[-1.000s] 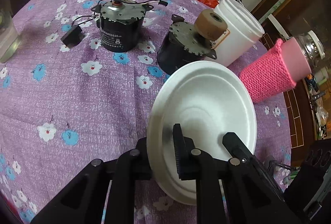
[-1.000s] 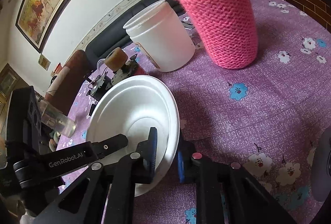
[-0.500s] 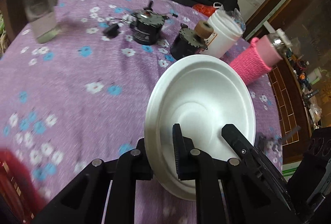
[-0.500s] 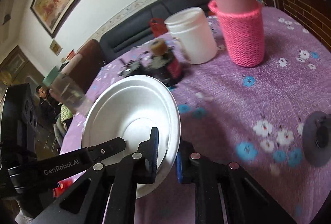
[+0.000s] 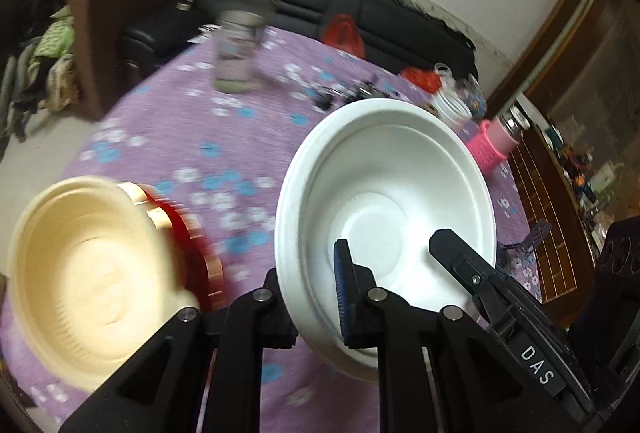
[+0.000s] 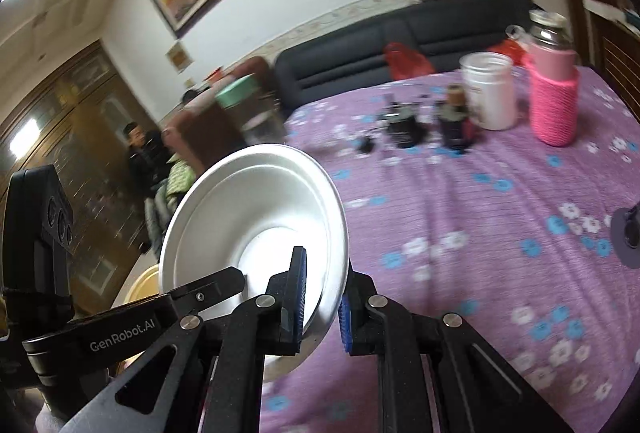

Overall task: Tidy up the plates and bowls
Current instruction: 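Lift the white bowl and carry it over the beige bowl on the stack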

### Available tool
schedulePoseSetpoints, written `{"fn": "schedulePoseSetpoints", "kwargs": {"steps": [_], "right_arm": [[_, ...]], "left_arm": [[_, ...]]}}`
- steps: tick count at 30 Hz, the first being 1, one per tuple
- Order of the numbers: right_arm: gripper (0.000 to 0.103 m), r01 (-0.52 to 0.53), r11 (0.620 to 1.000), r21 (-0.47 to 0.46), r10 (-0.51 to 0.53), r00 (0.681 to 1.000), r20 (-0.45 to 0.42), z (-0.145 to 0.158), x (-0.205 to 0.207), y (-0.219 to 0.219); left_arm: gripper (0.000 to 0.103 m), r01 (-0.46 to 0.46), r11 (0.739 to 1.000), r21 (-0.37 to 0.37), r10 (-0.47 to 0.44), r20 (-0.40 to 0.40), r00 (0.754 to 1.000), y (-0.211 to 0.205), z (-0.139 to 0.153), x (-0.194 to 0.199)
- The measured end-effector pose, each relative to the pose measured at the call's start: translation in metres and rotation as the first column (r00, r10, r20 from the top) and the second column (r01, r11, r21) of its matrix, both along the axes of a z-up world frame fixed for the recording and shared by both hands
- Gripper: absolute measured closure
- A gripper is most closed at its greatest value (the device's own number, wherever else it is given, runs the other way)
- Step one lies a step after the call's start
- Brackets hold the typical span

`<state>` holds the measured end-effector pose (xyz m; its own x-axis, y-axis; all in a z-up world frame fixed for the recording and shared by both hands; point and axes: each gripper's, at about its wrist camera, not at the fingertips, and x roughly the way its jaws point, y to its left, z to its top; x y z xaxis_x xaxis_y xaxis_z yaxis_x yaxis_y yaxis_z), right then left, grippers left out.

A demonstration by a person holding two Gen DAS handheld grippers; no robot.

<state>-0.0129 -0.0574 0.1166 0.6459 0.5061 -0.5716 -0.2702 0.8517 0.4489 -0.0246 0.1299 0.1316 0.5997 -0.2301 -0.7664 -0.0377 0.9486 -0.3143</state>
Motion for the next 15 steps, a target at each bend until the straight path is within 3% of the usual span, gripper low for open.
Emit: {"fn": "schedulePoseSetpoints", "kwargs": {"steps": [7, 15], "right_arm": [[0.087, -0.133, 0.991, -0.025, 0.133, 0.991, 0.007, 0.007, -0.02, 0.083], [0.087, -0.237, 0.971, -0.039, 0.235, 0.97, -0.065, -0.015, -0.019, 0.151]], "left_arm": [[0.089, -0.125, 0.992, 0.004, 0.125, 0.013, 0.992, 0.075, 0.005, -0.041], [0.089, -0.237, 0.972, -0.001, 0.237, -0.016, 0.971, 0.143, -0.014, -0.059]]}}
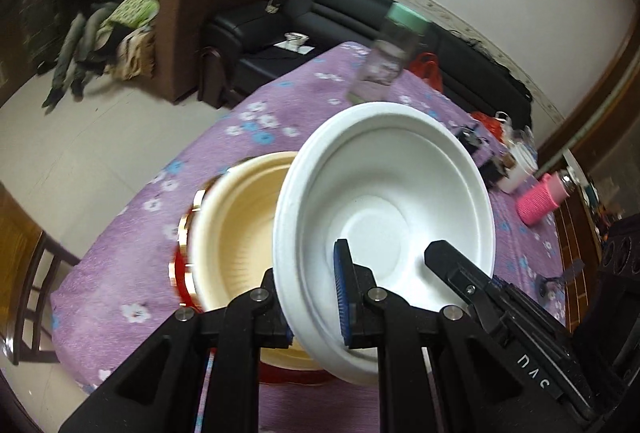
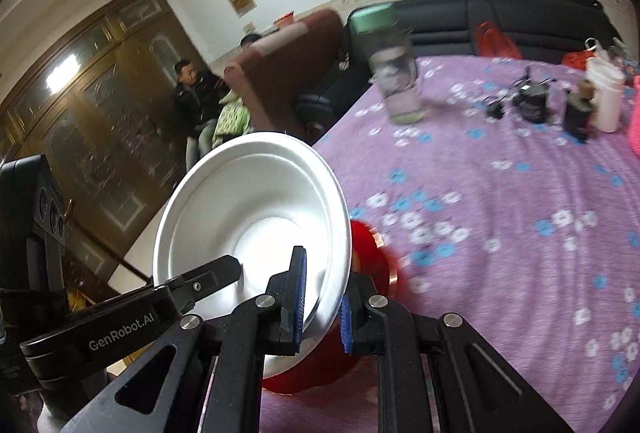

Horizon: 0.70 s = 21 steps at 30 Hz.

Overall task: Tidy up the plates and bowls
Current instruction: 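Lift the white bowl and carry it over the beige bowl on the stack, then lower the white bowl into the beige bowl and open both grippers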

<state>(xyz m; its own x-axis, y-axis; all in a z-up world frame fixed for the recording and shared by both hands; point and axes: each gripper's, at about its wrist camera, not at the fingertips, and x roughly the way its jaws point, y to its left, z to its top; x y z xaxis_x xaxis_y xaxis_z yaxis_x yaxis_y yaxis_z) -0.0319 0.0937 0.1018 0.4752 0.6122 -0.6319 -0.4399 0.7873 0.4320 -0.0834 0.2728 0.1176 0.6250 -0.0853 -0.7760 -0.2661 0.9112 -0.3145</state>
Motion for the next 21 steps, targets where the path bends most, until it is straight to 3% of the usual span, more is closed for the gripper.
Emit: {"fn": "schedulePoseSetpoints", "kwargs": {"steps": [4, 9, 11, 12, 15, 21], "right_arm": [[0.087, -0.028, 1.0, -0.007, 0.027, 0.999, -0.036, -0.012, 0.008, 0.018], [0.088, -0.036, 0.999, -0.035, 0.035, 0.998, -0.048, -0.023, 0.011, 0.031], [0.088, -0.035, 0.999, -0.039, 0.033, 0.998, -0.047, -0.024, 0.011, 0.032], [0.089, -0.034, 0.998, -0.048, 0.032, 0.999, -0.04, -0.023, 0.011, 0.034], [0.09, -0.033, 0.997, -0.069, 0.031, 0.999, -0.035, -0.024, 0.012, 0.037], [0.09, -0.019, 0.996, -0.09, 0.015, 0.999, -0.046, -0.027, 0.015, 0.039]], "left_arm": [[0.087, -0.042, 0.999, -0.021, 0.042, -0.029, 0.999, 0.021, -0.014, 0.0], [0.074, -0.051, 0.998, -0.049, 0.05, -0.021, 0.999, 0.033, -0.018, -0.004], [0.067, -0.042, 0.997, -0.071, 0.043, 0.001, 0.999, 0.034, -0.014, -0.01], [0.054, -0.043, 0.996, -0.074, 0.044, 0.012, 0.999, 0.033, -0.011, -0.013], [0.038, -0.034, 0.993, -0.11, 0.043, 0.082, 0.996, 0.032, 0.0, -0.026], [0.035, -0.021, 0.991, -0.13, 0.044, 0.175, 0.984, 0.035, 0.015, -0.044]]}}
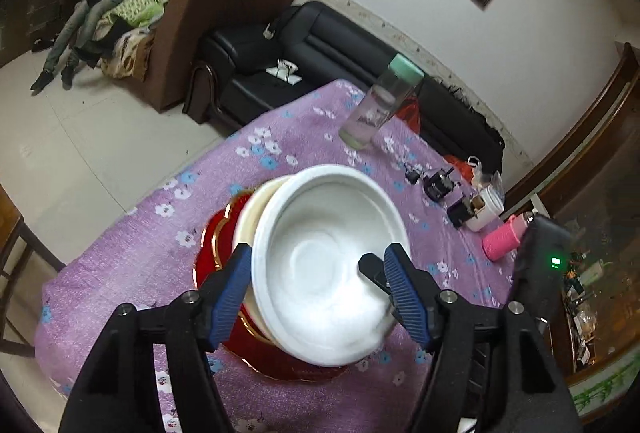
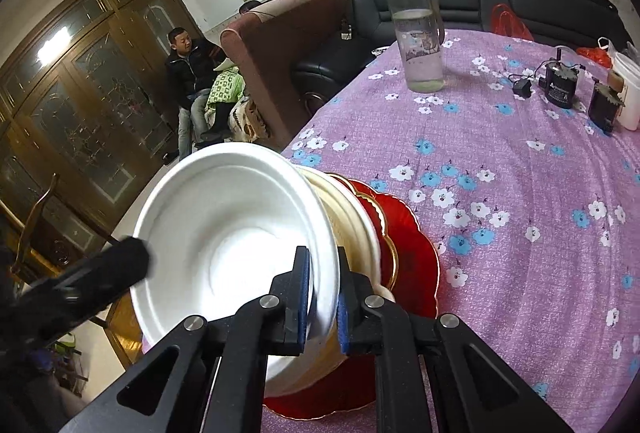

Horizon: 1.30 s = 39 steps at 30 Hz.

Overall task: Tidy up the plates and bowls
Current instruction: 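Lower the white bowl into the beige bowl and open both grippers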

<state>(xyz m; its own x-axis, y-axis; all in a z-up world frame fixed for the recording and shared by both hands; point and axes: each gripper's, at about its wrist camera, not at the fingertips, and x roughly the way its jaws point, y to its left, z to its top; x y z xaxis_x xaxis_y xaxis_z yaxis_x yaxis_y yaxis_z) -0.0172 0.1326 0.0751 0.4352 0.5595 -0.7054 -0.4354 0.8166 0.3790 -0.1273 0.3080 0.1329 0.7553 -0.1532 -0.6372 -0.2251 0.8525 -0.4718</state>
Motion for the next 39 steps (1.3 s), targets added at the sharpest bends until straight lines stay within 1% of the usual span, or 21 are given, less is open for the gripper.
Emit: {"fn": "schedulePoseSetpoints", "kwargs": {"steps": [4, 7, 8, 9, 10, 11, 12, 16, 19, 20, 21, 22, 25, 26, 27, 29, 31, 32, 35, 37, 39], "right_arm": [[0.09, 0.017, 1.0, -0.004, -0.017, 1.0, 0.012, -0.001, 0.002, 0.0], [0.089, 0.028, 0.999, -0.025, -0.026, 0.997, 0.071, 0.005, -0.004, 0.002], [0.083, 0.019, 0.999, -0.029, -0.017, 0.996, 0.089, 0.007, -0.007, 0.004], [0.071, 0.014, 0.999, -0.03, -0.01, 0.995, 0.1, 0.009, -0.009, 0.005], [0.065, 0.01, 1.0, -0.023, -0.007, 0.993, 0.114, 0.011, -0.012, 0.005], [0.055, 0.015, 1.0, -0.015, -0.013, 0.991, 0.136, 0.015, -0.015, 0.004], [0.051, 0.026, 1.0, -0.011, -0.024, 0.987, 0.16, 0.019, -0.017, 0.003], [0.049, 0.065, 0.998, 0.009, -0.066, 0.971, 0.23, 0.034, -0.028, -0.008], [0.041, 0.094, 0.995, 0.042, -0.102, 0.96, 0.259, 0.045, -0.04, -0.023], [0.038, 0.106, 0.993, 0.051, -0.115, 0.954, 0.276, 0.048, -0.048, -0.03], [0.036, 0.112, 0.992, 0.052, -0.122, 0.95, 0.286, 0.049, -0.052, -0.034], [0.035, 0.12, 0.991, 0.053, -0.13, 0.946, 0.297, 0.049, -0.058, -0.039], [0.028, 0.145, 0.988, 0.059, -0.156, 0.938, 0.309, 0.044, -0.077, -0.053], [0.026, 0.154, 0.986, 0.062, -0.166, 0.939, 0.301, 0.04, -0.083, -0.057], [0.026, 0.158, 0.986, 0.06, -0.169, 0.943, 0.288, 0.036, -0.086, -0.058], [0.026, 0.154, 0.986, 0.063, -0.165, 0.955, 0.248, 0.025, -0.092, -0.064], [0.026, 0.163, 0.985, 0.061, -0.172, 0.96, 0.222, 0.016, -0.096, -0.069], [0.025, 0.167, 0.984, 0.056, -0.175, 0.961, 0.215, 0.012, -0.1, -0.071], [0.025, 0.176, 0.984, 0.028, -0.178, 0.96, 0.218, 0.002, -0.11, -0.073], [0.023, 0.178, 0.984, 0.0, -0.173, 0.956, 0.239, -0.001, -0.118, -0.074], [0.021, 0.182, 0.983, -0.032, -0.167, 0.949, 0.266, -0.003, -0.125, -0.073]], "left_arm": [[0.028, -0.016, 0.999, 0.042, 0.014, 0.05, 0.999, -0.006, 0.012, -0.013], [0.026, -0.047, 0.996, 0.078, 0.04, 0.095, 0.995, -0.007, 0.02, -0.024], [0.024, -0.063, 0.993, 0.096, 0.052, 0.113, 0.992, -0.008, 0.023, -0.028], [0.022, -0.077, 0.991, 0.109, 0.063, 0.128, 0.99, -0.009, 0.026, -0.032], [0.022, -0.093, 0.988, 0.124, 0.075, 0.147, 0.986, -0.011, 0.029, -0.036], [0.022, -0.111, 0.983, 0.146, 0.086, 0.169, 0.982, -0.013, 0.032, -0.041], [0.021, -0.126, 0.978, 0.167, 0.094, 0.188, 0.978, -0.014, 0.035, -0.045], [0.017, -0.194, 0.951, 0.241, 0.13, 0.258, 0.958, -0.022, 0.045, -0.062], [0.012, -0.277, 0.918, 0.282, 0.182, 0.32, 0.93, -0.029, 0.051, -0.076], [0.008, -0.322, 0.898, 0.299, 0.21, 0.351, 0.912, -0.032, 0.053, -0.084], [0.0, -0.359, 0.879, 0.315, 0.231, 0.378, 0.897, -0.037, 0.053, -0.09], [0.0, -0.406, 0.849, 0.337, 0.252, 0.417, 0.873, -0.044, 0.054, -0.099], [0.0, -0.504, 0.776, 0.38, 0.302, 0.479, 0.824, -0.065, 0.05, -0.118], [0.0, -0.519, 0.766, 0.38, 0.317, 0.479, 0.818, -0.068, 0.047, -0.12], [0.0, -0.526, 0.759, 0.383, 0.333, 0.467, 0.819, -0.071, 0.043, -0.12], [0.0, -0.497, 0.754, 0.43, 0.331, 0.405, 0.852, -0.078, 0.035, -0.11], [0.0, -0.436, 0.767, 0.471, 0.3, 0.337, 0.892, -0.081, 0.028, -0.098], [0.0, -0.405, 0.78, 0.477, 0.29, 0.298, 0.909, -0.082, 0.024, -0.092], [0.0, -0.36, 0.823, 0.44, 0.281, 0.236, 0.93, -0.08, 0.014, -0.085], [0.0, -0.34, 0.842, 0.418, 0.277, 0.206, 0.939, -0.08, 0.01, -0.081], [0.0, -0.327, 0.853, 0.406, 0.275, 0.182, 0.944, -0.08, 0.006, -0.079]]}}
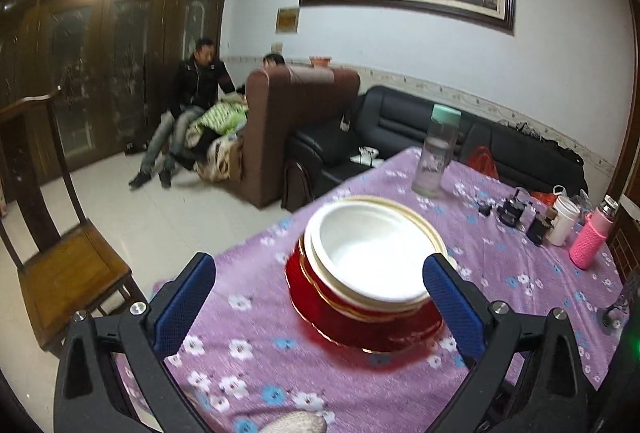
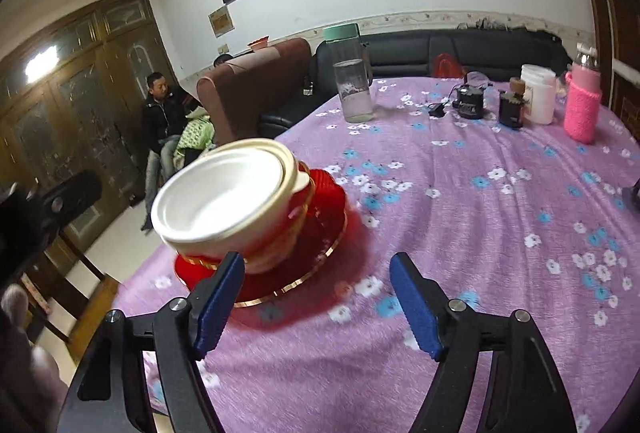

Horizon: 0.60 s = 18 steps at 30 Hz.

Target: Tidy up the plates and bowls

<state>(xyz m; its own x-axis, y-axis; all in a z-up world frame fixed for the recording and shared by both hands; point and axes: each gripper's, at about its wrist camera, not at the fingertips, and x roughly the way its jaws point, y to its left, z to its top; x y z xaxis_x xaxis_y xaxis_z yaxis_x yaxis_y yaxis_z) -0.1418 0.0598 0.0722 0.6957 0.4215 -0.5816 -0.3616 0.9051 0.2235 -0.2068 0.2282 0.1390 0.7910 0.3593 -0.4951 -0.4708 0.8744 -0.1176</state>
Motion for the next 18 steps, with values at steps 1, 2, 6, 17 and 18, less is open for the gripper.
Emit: {"fn": "schedulePoseSetpoints", "kwargs": {"steps": [1, 2, 6, 17, 18], "right_arm": [[0.021, -0.001, 1.0, -0.014, 0.001, 1.0, 0.01, -0.001, -0.003, 0.001], [0.02, -0.004, 1.0, -0.028, 0.005, 1.0, 0.02, -0.001, -0.005, 0.003], [0.018, -0.033, 0.997, -0.068, 0.036, 0.998, 0.045, -0.001, -0.014, 0.012], [0.017, -0.077, 0.991, -0.112, 0.084, 0.995, 0.058, -0.006, -0.019, 0.029], [0.017, -0.077, 0.99, -0.116, 0.084, 0.995, 0.056, -0.007, -0.019, 0.03]], "left_arm": [[0.0, 0.004, 1.0, -0.006, -0.004, -0.006, 1.0, 0.0, -0.001, 0.0], [0.0, 0.01, 1.0, -0.012, -0.01, -0.013, 1.0, -0.002, -0.003, 0.0], [0.0, 0.017, 1.0, 0.01, -0.016, -0.021, 1.0, -0.008, -0.005, -0.001], [0.0, 0.038, 0.999, 0.01, -0.037, -0.062, 0.997, -0.01, -0.015, 0.008], [0.0, 0.036, 0.999, 0.009, -0.036, -0.066, 0.997, -0.01, -0.016, 0.008]]}}
